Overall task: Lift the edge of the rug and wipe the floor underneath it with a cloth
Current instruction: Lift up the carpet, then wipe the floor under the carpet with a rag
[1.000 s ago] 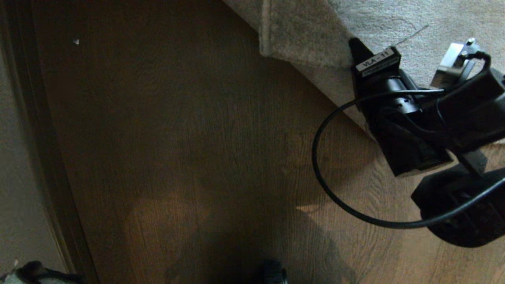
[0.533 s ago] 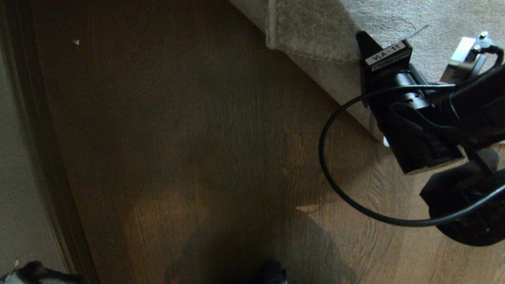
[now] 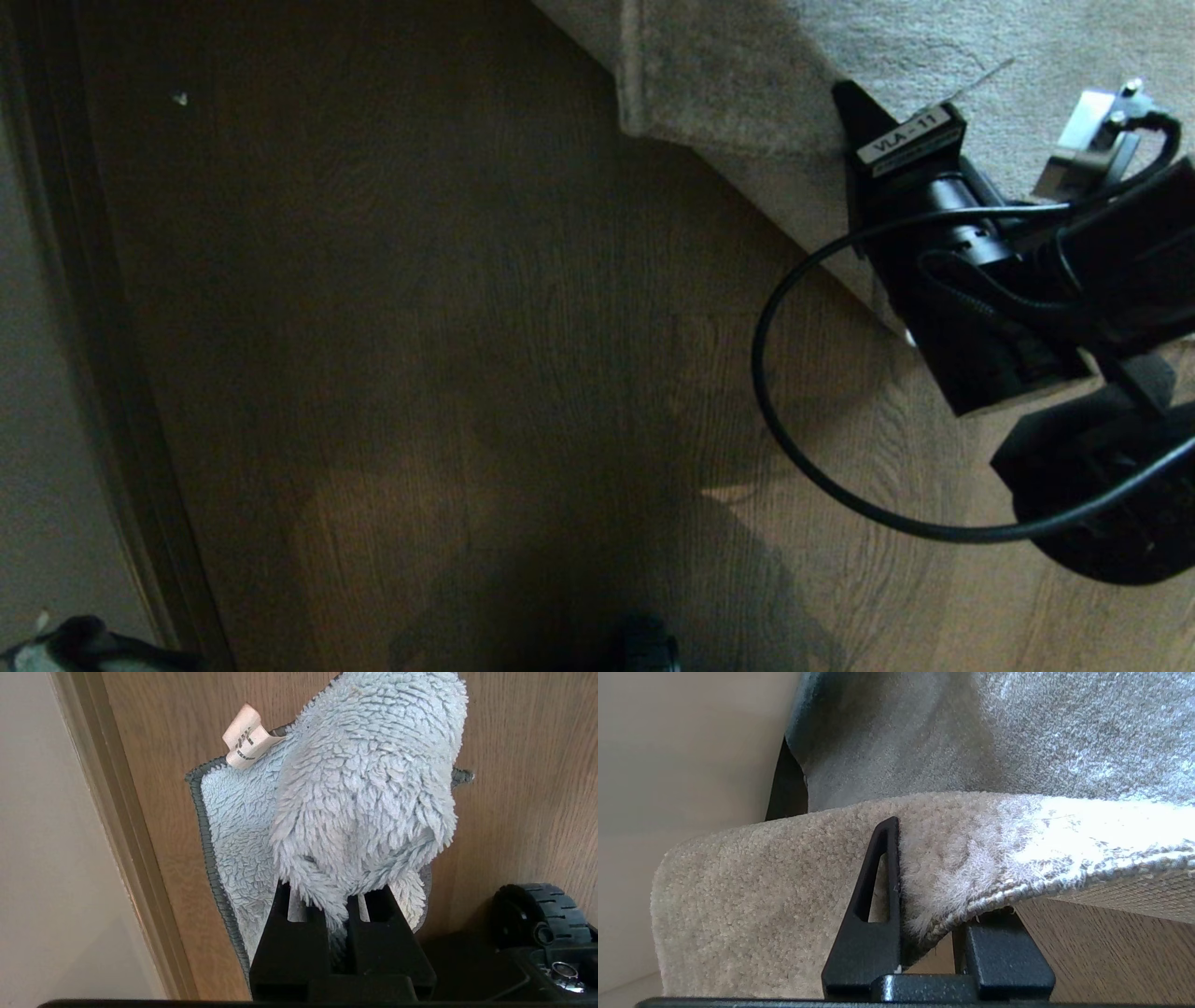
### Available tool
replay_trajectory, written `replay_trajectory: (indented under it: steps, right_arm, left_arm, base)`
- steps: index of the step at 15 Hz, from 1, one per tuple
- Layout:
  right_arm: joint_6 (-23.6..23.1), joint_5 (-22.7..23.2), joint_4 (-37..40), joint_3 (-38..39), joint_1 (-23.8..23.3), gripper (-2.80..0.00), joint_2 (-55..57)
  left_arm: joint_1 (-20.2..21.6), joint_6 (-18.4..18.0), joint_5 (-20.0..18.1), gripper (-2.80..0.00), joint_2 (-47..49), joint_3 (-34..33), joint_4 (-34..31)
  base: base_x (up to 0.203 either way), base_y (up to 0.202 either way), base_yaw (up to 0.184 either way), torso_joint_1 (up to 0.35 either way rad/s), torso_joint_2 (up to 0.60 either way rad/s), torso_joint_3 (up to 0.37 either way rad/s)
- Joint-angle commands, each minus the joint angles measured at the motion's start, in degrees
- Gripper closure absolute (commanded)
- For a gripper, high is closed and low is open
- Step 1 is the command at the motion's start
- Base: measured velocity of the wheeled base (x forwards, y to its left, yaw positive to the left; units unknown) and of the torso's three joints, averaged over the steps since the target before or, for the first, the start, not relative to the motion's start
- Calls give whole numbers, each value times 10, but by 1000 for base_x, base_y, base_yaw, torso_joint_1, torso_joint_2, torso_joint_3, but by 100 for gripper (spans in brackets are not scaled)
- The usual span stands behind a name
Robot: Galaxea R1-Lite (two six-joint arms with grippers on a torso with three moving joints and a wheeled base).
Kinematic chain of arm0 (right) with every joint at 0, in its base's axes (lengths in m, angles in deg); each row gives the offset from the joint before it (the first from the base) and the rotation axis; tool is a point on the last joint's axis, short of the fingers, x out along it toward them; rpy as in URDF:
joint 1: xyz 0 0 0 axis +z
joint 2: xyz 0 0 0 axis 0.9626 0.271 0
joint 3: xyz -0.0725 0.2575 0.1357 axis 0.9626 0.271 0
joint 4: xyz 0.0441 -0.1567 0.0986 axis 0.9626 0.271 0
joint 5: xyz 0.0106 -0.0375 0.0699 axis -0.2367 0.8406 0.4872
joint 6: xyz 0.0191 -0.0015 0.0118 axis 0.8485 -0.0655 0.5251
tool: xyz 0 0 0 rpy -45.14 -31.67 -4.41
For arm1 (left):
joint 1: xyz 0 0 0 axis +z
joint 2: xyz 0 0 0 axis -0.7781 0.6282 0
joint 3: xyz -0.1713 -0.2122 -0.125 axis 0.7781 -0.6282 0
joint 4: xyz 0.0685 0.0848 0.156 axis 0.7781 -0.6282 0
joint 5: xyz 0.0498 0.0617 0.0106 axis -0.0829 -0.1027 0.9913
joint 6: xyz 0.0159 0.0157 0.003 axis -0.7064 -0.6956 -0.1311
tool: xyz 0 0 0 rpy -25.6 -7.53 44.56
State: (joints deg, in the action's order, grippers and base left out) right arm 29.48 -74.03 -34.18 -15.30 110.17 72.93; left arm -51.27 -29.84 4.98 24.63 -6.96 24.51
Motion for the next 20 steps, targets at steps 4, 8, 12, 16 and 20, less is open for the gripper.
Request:
replay_trajectory:
  steps: [4, 8, 12, 16, 20]
  right_arm:
    - [1, -1, -28, -5, 1, 0, 16]
    - [0, 13, -28, -9, 0, 0, 16]
    - [0, 17, -28, -9, -5, 0, 16]
    - [0, 28, -28, -14, -19, 0, 14]
    - [1, 45, -28, -14, -28, 0, 21]
  left_arm:
    - [0, -20, -11, 0, 0, 20, -31]
    - [0, -16, -55, 0, 58, 76, -65]
    - [-1, -13, -61, 0, 163, 124, -66]
    - [-1, -11, -74, 0, 266, 158, -56]
    - [-21, -12, -84, 0, 373, 184, -20]
  base:
    - [0, 0, 0, 0, 0, 0]
    - [0, 0, 0, 0, 0, 0]
    - [0, 0, 0, 0, 0, 0]
    - [0, 0, 0, 0, 0, 0]
    - [0, 0, 0, 0, 0, 0]
